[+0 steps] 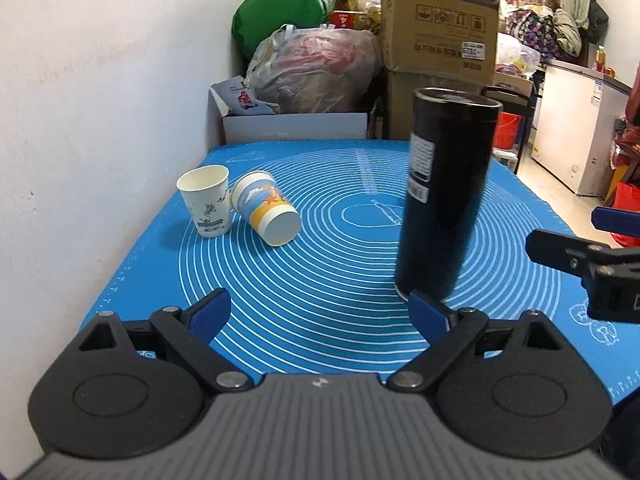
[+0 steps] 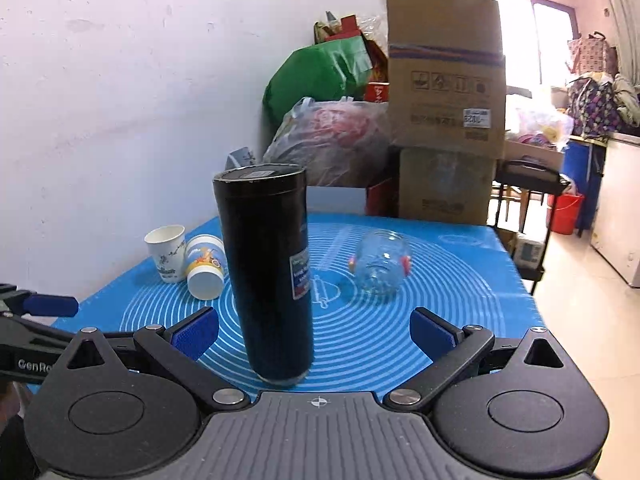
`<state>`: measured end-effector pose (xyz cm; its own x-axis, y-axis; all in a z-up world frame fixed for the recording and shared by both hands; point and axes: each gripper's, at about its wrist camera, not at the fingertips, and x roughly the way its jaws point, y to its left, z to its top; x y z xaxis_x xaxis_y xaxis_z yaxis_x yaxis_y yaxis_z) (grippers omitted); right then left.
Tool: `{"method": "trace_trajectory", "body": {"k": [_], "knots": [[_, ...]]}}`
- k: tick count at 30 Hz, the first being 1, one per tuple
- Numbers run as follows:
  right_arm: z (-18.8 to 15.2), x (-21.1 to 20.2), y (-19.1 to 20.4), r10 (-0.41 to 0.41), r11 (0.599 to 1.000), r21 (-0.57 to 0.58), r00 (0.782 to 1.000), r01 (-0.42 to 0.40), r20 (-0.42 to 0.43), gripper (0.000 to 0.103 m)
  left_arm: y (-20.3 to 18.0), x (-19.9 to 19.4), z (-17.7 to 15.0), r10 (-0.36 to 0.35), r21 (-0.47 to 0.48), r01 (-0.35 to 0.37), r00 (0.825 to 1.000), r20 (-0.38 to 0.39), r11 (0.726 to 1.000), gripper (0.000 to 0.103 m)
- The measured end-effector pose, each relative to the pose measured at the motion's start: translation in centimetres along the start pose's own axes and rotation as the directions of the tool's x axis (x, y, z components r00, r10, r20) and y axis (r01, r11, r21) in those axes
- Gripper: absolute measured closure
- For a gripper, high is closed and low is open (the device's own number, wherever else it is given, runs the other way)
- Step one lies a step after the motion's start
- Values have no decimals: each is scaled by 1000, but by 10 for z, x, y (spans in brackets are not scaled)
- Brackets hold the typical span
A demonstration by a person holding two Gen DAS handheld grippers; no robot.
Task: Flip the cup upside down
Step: 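Lift the bottle with the right gripper and stand it on its base, then open the right gripper and pull it back from the bottle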
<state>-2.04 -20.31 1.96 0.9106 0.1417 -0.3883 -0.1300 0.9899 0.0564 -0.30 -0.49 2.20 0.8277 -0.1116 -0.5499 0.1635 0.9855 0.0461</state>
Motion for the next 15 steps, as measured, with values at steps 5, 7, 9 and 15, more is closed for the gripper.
{"method": "trace_trajectory", "body": {"k": [5,7,9,15], "knots": [[-8,-18,1,-44,999,-29,999,44,-19,0,-8,-12,-4,-9,12,9,1000,5,1000,8],[-12,-27,2,-42,999,-33,999,41,-27,0,-11,-16,-7,-15,20,15,1000,2,1000,8],[-15,-34,2,-37,999,-33,999,36,-31,0,-14,-20,-10,-17,24,17,1000,-3,1000,8],[-20,-52,4,-18,1000,-23,999,17,-36,0,-22,-31,-19,-24,47,25,1000,-14,999,8]]}}
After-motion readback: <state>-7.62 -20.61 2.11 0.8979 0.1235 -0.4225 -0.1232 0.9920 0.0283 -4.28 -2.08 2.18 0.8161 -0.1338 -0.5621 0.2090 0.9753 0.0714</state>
